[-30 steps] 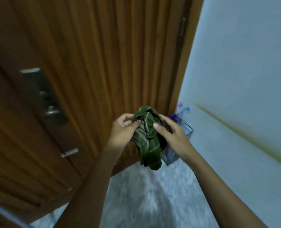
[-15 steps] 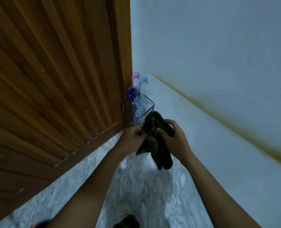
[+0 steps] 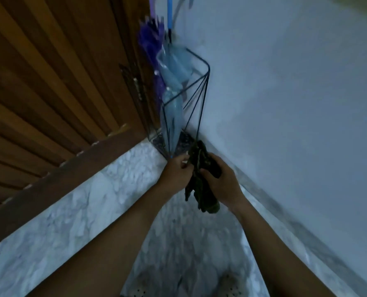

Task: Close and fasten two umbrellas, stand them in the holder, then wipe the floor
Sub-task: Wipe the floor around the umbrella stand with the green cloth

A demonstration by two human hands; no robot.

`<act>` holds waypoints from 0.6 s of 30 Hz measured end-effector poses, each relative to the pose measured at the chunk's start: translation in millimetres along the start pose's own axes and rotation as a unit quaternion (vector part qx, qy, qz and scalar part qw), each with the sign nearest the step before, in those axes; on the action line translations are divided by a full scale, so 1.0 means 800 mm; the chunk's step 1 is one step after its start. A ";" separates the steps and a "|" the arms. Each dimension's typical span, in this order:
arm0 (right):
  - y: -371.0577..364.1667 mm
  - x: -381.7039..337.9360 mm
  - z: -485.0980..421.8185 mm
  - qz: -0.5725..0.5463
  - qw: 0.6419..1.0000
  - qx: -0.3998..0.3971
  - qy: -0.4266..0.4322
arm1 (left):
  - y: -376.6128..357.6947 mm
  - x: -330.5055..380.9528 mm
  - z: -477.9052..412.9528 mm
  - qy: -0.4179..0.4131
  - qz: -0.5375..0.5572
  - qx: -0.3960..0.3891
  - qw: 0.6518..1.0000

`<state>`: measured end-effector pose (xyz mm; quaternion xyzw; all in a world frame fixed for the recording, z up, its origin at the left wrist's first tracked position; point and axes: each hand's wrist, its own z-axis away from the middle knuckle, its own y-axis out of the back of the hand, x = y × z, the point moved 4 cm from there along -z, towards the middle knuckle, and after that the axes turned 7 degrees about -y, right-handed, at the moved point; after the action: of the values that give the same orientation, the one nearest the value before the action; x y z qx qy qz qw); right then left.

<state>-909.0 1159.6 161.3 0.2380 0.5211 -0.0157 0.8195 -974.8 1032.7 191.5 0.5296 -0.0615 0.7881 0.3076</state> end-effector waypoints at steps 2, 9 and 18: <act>-0.036 0.073 -0.043 -0.009 1.000 0.006 0.007 | -0.018 -0.076 -0.050 -0.005 -0.020 0.006 1.000; -0.132 0.247 -0.178 0.003 0.999 0.019 0.046 | -0.044 -0.269 -0.191 -0.005 -0.035 0.017 0.999; -0.122 0.294 -0.340 0.156 0.977 0.044 0.142 | -0.003 -0.390 -0.301 -0.008 -0.208 0.090 0.974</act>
<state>-1058.7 1235.6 -171.4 0.3517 0.5877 0.1233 0.7181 -1087.9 1005.4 -185.1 0.5628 0.1185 0.7049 0.4151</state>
